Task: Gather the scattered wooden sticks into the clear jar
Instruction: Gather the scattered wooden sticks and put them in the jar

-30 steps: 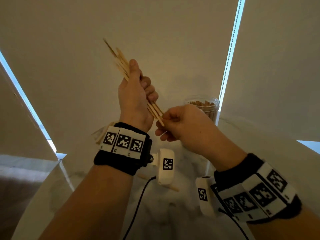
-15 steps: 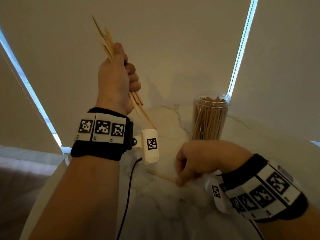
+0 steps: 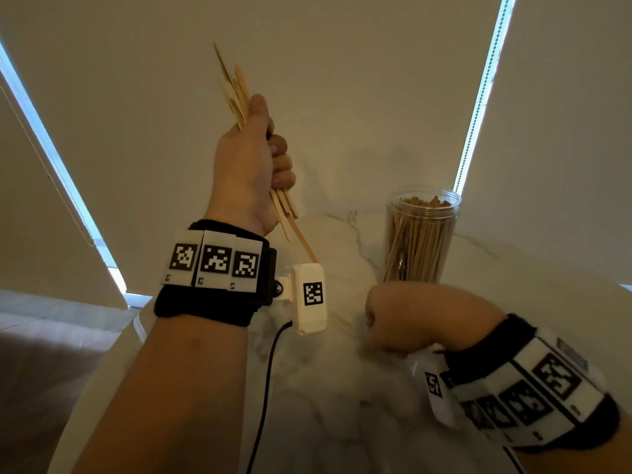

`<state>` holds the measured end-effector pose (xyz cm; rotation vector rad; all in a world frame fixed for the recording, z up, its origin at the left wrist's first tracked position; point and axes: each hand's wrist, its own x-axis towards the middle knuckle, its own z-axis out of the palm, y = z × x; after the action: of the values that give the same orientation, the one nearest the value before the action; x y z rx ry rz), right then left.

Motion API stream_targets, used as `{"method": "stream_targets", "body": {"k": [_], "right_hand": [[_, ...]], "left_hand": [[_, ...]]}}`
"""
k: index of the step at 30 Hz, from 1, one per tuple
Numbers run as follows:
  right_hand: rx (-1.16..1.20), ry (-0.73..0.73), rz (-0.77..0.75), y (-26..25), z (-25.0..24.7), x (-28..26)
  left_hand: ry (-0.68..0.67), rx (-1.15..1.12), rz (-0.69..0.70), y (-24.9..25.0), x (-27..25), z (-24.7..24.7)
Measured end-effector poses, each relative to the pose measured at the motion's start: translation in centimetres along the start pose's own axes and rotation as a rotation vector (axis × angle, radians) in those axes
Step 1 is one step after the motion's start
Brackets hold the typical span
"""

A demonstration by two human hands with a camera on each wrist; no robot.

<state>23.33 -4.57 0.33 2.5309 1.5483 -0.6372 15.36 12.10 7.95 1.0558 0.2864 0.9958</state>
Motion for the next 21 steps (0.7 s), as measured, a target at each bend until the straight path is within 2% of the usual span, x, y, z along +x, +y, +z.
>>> {"method": "stream_targets", "body": {"k": [2,4,6,8,10,14,18,19,21], "right_hand": [[0.257,0.124,-0.004,1.0,-1.2,-0.3],[0.536,0.343,-0.013,1.5,-2.8,-1.0],[0.7,0.572,-0.018,1.4,-4.0,-1.9],[0.809,0.69,-0.073,1.0,-4.8,-2.7],[0.804,0.717,-0.113,0.3,-5.0,-3.2],[0.6,0.709,-0.105,-0.3,-4.5,-3.4],[0.481,0.724,-0.109,-0.2,-4.4,-3.5],[0.458,0.687,-0.111,0.0,-4.4,-3.6],[0.388,0.491,-0.113,0.3,-4.2,-3.9]], "left_hand": [[0.013,0.015,-0.014,-0.4,0.1,0.2],[0.042,0.041,-0.021,-1.1,0.1,0.6],[0.057,0.067,-0.024,-1.8,-0.2,1.2],[0.034,0.101,-0.032,-2.6,-0.9,2.2],[-0.03,0.15,-0.047,-3.3,-1.8,3.4],[-0.154,0.247,-0.047,-4.7,-3.3,5.1],[-0.106,0.182,-0.046,-5.2,-3.1,5.0],[-0.072,0.146,-0.028,-5.2,-2.9,4.9],[-0.013,0.069,0.02,-5.1,-2.6,4.7]]}}
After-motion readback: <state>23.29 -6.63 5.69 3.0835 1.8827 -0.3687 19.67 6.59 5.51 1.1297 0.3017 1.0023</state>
